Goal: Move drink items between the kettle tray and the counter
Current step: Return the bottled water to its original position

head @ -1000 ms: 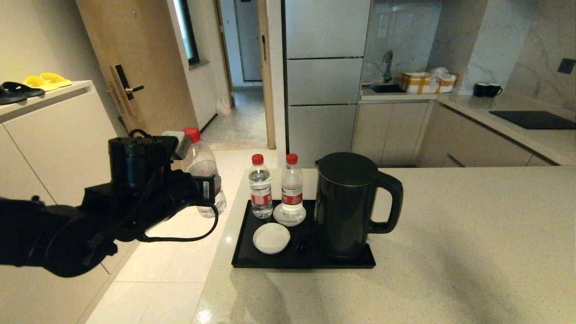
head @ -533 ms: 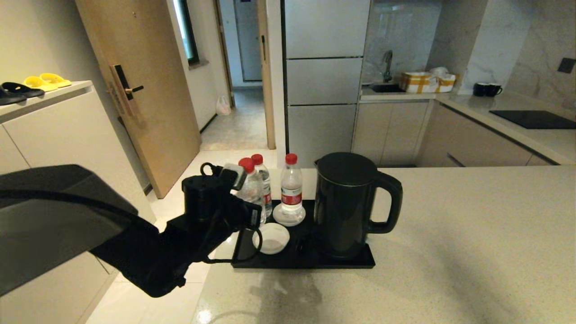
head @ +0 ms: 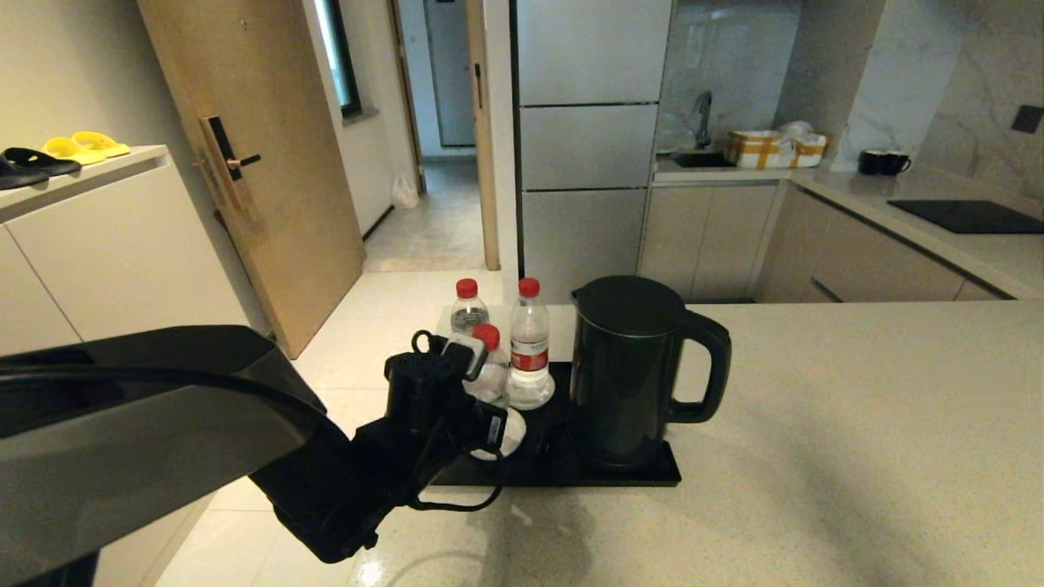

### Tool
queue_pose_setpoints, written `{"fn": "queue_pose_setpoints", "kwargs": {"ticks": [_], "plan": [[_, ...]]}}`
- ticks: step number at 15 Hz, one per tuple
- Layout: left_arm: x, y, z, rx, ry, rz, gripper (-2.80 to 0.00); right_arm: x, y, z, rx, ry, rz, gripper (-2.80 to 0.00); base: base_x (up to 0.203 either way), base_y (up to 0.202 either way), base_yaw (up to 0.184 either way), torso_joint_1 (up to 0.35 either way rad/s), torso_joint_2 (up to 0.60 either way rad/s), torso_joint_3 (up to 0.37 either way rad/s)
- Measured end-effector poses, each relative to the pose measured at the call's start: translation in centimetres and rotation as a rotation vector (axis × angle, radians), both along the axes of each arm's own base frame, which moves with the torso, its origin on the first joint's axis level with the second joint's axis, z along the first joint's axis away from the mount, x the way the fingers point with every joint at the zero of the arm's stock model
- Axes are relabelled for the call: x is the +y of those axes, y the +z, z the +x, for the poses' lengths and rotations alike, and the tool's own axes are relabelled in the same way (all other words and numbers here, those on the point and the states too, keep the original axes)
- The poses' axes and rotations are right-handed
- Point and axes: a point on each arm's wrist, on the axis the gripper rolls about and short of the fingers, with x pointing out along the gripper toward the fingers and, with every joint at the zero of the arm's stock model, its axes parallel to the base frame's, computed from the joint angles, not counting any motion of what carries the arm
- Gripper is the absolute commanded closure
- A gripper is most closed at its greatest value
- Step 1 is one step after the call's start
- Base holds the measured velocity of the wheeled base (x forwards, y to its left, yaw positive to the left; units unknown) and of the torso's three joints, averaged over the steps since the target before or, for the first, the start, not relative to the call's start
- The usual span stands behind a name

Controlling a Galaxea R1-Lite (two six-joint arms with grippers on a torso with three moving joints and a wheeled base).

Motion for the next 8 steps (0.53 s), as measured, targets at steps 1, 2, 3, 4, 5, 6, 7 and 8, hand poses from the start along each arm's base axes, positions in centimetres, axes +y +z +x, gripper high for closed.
{"fn": "queue_pose_setpoints", "kwargs": {"ticks": [1,2,3,4,5,6,7,8], "plan": [[-0.2,-0.3,-0.1,0.005,-0.006,0.003,0.00,0.0,0.0,0.0,0.000,-0.001,0.000,0.00,0.000,0.000,0.000,0.000,0.00,0.000],[-0.4,-0.7,-0.1,0.012,-0.009,0.008,0.00,0.0,0.0,0.0,0.000,0.000,0.000,0.00,0.000,0.000,0.000,0.000,0.00,0.000],[-0.4,-0.8,-0.1,0.015,-0.008,0.010,0.00,0.0,0.0,0.0,0.000,0.001,0.000,0.00,0.000,0.000,0.000,0.000,0.00,0.000],[-0.5,-0.9,-0.1,0.021,-0.010,0.014,0.00,0.0,0.0,0.0,0.000,0.001,0.000,0.00,0.000,0.000,0.000,0.000,0.00,0.000],[-0.7,-1.0,-0.3,0.026,-0.017,0.019,0.00,0.0,0.0,0.0,0.000,0.000,0.000,0.00,0.000,0.000,0.000,0.000,0.00,0.000],[-1.0,-1.2,-0.4,0.030,-0.027,0.023,0.00,0.0,0.0,0.0,0.000,0.000,0.000,0.00,0.000,0.000,0.000,0.000,0.00,0.000],[-1.3,-1.3,-0.5,0.031,-0.034,0.023,0.00,0.0,0.0,0.0,0.000,0.000,0.000,0.00,0.000,0.000,0.000,0.000,0.00,0.000],[-1.4,-1.4,-0.5,0.033,-0.036,0.025,0.00,0.0,0.0,0.0,0.001,0.000,0.000,0.00,0.000,0.000,0.000,0.000,0.00,0.000]]}}
